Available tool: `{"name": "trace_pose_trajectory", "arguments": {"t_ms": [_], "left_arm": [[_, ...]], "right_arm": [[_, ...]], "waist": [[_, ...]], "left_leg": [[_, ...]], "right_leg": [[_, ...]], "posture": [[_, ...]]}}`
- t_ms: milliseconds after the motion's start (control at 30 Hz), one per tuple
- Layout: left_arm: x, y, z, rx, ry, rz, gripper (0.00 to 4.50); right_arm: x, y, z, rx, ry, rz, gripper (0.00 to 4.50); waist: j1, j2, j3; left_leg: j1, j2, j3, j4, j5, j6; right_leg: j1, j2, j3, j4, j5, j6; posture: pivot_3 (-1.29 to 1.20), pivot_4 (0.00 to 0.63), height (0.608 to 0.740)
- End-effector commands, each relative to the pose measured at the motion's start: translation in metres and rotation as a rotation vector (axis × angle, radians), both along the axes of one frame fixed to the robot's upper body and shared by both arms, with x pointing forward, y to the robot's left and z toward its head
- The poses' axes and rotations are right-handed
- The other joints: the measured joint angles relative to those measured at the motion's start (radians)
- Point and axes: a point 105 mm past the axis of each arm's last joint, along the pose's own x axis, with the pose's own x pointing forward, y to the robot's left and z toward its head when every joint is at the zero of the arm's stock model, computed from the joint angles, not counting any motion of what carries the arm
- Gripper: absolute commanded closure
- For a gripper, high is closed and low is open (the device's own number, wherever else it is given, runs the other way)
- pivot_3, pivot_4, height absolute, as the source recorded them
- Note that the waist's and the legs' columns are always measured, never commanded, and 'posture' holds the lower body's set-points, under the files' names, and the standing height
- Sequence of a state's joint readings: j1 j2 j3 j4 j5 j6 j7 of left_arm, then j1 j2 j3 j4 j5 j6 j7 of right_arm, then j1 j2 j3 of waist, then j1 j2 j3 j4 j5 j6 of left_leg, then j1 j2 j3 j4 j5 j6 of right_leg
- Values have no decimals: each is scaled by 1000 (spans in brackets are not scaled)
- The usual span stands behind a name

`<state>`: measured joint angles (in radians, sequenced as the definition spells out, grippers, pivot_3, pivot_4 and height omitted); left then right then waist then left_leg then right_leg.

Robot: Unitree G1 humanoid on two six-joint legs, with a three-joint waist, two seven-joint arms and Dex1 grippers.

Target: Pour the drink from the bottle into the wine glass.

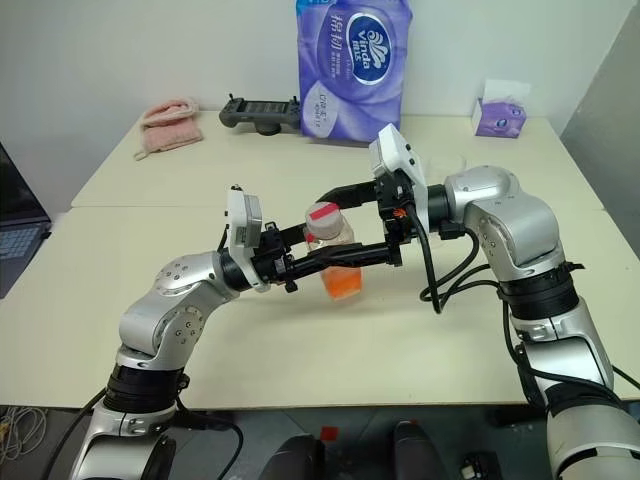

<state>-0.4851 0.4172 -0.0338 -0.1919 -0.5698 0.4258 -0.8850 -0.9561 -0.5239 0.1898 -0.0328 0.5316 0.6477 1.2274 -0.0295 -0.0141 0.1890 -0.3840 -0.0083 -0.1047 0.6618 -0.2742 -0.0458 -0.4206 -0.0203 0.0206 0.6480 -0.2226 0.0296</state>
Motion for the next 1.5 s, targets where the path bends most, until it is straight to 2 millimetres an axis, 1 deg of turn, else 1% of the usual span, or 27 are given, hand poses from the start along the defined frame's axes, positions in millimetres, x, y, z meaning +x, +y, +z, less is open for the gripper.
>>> {"name": "trace_pose_trajectory", "arguments": {"t_ms": [33, 167, 267, 367, 533, 633, 700, 833, 1033, 1167, 1300, 1400, 1500], "left_arm": [[1, 3, 14, -20, -56, 16, 2399], [3, 4, 14, -18, -54, 15, 2399], [3, 4, 14, -16, -54, 14, 2399], [4, 5, 14, -14, -56, 17, 2399], [6, 7, 15, -10, -65, 30, 2399], [9, 9, 16, -13, -66, 39, 2399], [11, 9, 13, -6, -62, 32, 2399], [14, 5, 13, -3, -62, 13, 2399], [15, 2, 11, 4, -60, -10, 2399], [16, 3, 11, 8, -61, -9, 2399], [15, 4, 11, 9, -62, -8, 2399], [15, 5, 11, 11, -61, -5, 2400], [15, 5, 11, 11, -62, 0, 2401]], "right_arm": [[-6, 3, 17, 58, -86, -72, 0], [-6, 8, 13, 92, -73, -202, 0], [3, 7, 14, 110, -72, -356, 0], [5, 5, 16, 133, -49, -463, 0], [-1, 0, 16, 144, -37, -604, 0], [-11, -2, 9, 120, -42, -722, 0], [-16, 0, 5, 135, -16, -772, 0], [-16, 0, 1, 180, 19, -898, 0], [-11, 3, 3, 231, 48, -990, 0], [-10, 8, 3, 246, 72, -996, 0], [-8, 9, 4, 262, 74, -1013, 0], [-8, 8, 5, 265, 67, -1018, 601], [-6, 7, 6, 260, 53, -1023, 1643]], "waist": [[0, 0, 0], [0, 0, 0], [0, 0, 0], [0, 0, 0], [0, 0, 0], [0, 0, 0], [0, 0, 0], [-2, 0, 0], [-3, 0, 0], [-3, 1, 0], [-3, 1, 0], [-4, 1, 0], [-5, 1, 0]], "left_leg": [[0, 0, 0, 0, 0, 0], [0, 0, -1, 0, 0, 0], [0, 0, -1, 0, 0, 0], [0, 0, -1, 0, 1, -1], [0, 0, -1, 0, 1, -1], [0, 0, -1, 0, 1, -1], [0, 0, -2, -1, 1, -1], [0, 0, -2, 0, 1, -1], [0, 0, -1, 0, 1, -1], [0, 0, -2, -1, 1, -1], [0, 0, -2, -1, 1, -1], [0, 0, -2, -1, 1, -1], [0, 0, -2, -1, 1, -1]], "right_leg": [[0, 0, 0, 0, 0, 0], [0, 1, -2, 1, 0, 0], [0, 1, -1, 1, 0, 0], [0, 1, -1, 1, 0, 0], [0, 1, -1, 1, 0, 0], [0, 1, -1, 1, 0, 0], [0, 1, -2, 2, 0, 0], [-1, 2, -2, 2, 0, 0], [-1, 2, -2, 2, 0, 0], [-1, 2, -2, 2, 0, 0], [-1, 2, -2, 2, 0, 0], [-1, 2, -2, 2, 0, 0], [-1, 2, -2, 2, 0, 0]], "posture": [[0, 150, 740], [0, 150, 740], [0, 150, 740], [0, 150, 740], [0, 150, 740], [0, 150, 740], [0, 150, 740], [0, 150, 740], [0, 150, 740], [0, 150, 740], [0, 150, 740], [0, 150, 740], [0, 150, 740]]}}
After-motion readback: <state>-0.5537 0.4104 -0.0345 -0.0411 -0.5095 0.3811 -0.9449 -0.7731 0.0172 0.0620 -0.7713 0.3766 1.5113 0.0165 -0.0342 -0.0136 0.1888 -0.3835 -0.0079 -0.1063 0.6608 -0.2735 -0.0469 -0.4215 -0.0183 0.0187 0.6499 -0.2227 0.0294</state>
